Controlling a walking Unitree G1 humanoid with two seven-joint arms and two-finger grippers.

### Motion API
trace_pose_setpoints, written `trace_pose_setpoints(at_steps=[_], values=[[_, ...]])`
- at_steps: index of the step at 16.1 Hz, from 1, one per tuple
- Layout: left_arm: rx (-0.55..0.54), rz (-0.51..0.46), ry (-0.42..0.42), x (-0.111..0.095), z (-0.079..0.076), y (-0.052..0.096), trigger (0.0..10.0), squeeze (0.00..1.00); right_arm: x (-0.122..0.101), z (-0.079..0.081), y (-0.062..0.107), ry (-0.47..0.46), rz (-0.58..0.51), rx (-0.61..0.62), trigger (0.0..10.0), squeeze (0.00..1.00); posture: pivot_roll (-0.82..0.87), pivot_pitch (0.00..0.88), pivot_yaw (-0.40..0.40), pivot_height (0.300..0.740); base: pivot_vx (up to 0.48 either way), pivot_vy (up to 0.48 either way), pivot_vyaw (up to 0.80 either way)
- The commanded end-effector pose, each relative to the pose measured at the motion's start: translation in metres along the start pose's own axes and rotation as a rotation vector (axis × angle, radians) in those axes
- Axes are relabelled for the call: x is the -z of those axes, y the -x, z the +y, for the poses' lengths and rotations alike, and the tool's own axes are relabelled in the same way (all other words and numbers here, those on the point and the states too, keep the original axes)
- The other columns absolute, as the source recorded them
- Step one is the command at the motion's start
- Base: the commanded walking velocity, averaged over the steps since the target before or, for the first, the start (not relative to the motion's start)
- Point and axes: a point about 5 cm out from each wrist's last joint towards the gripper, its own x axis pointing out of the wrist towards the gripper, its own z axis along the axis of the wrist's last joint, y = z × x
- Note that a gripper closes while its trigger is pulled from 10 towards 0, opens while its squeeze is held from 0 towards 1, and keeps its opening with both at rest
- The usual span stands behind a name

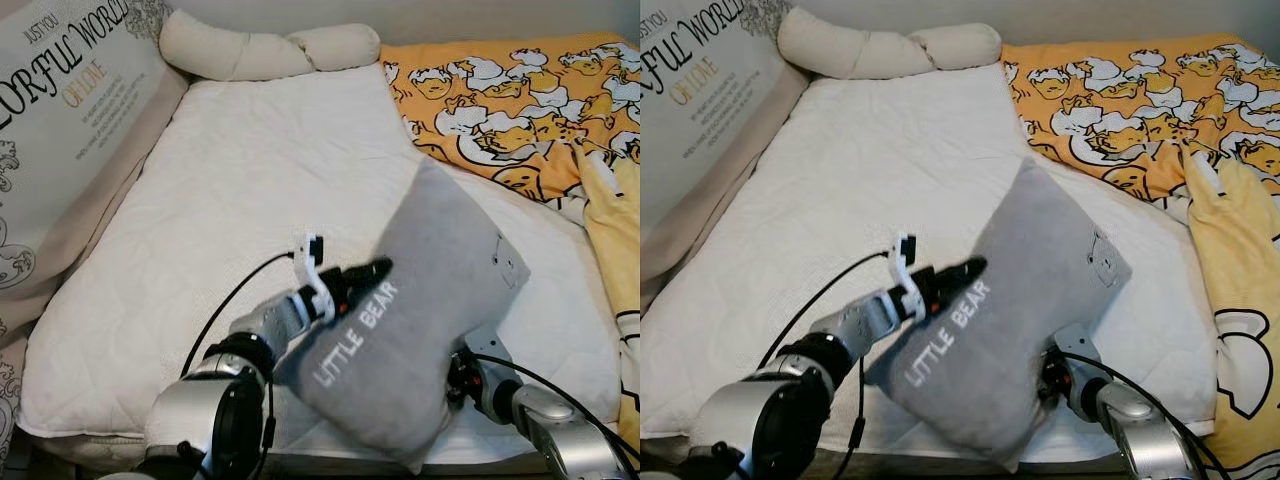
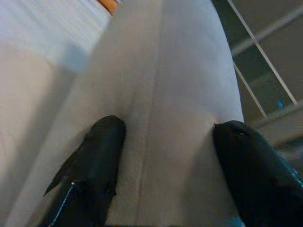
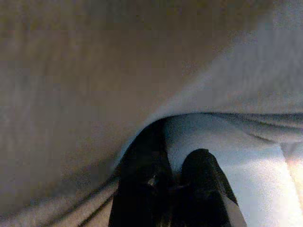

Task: Clean up the room

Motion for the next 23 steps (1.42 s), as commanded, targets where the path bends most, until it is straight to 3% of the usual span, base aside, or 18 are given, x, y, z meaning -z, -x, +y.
trace_pose_setpoints(at_steps=[1, 6, 10, 12, 13, 14, 15, 23], values=[[0.030, 0.077, -0.005, 0.008, 0.001, 0.004, 10.0, 1.00, 0.003, 0.004, -0.003, -0.001, 0.030, -0.028, 0.0, 0.00, -0.27, 0.000, 0.113, 0.740, 0.000, 0.000, 0.00], [0.202, 0.215, 0.009, 0.008, 0.000, 0.021, 10.0, 1.00, -0.008, -0.001, -0.007, 0.005, 0.006, -0.013, 0.0, 0.00, -0.25, 0.000, 0.113, 0.740, 0.000, 0.000, 0.00], [0.170, 0.354, -0.160, 0.020, 0.009, 0.030, 10.0, 1.00, -0.022, -0.006, -0.010, 0.017, -0.032, -0.001, 0.0, 0.00, -0.25, 0.000, 0.112, 0.740, 0.000, 0.000, 0.00], [0.129, 0.354, -0.192, 0.023, 0.012, 0.031, 10.0, 1.00, -0.031, -0.005, -0.012, 0.026, -0.057, -0.010, 0.0, 0.00, -0.24, 0.000, 0.110, 0.740, 0.000, 0.000, 0.00], [0.113, 0.343, -0.181, 0.025, 0.013, 0.032, 9.5, 1.00, -0.038, -0.003, -0.014, 0.034, -0.081, -0.020, 0.0, 0.00, -0.24, 0.000, 0.108, 0.740, 0.000, 0.000, 0.00], [0.105, 0.338, -0.178, 0.026, 0.014, 0.032, 4.3, 0.99, -0.042, -0.002, -0.015, 0.037, -0.091, -0.025, 0.0, 0.00, -0.24, 0.000, 0.108, 0.740, 0.000, 0.000, 0.00], [0.096, 0.313, -0.165, 0.027, 0.015, 0.033, 0.0, 0.00, -0.048, 0.000, -0.016, 0.044, -0.108, -0.032, 0.0, 0.00, -0.24, 0.000, 0.110, 0.740, 0.000, 0.000, 0.00], [0.098, 0.300, -0.152, 0.035, 0.014, 0.032, 0.0, 0.00, -0.055, 0.006, -0.019, 0.050, -0.132, -0.048, 0.0, 0.00, -0.23, 0.000, 0.116, 0.740, 0.000, 0.000, 0.00]])
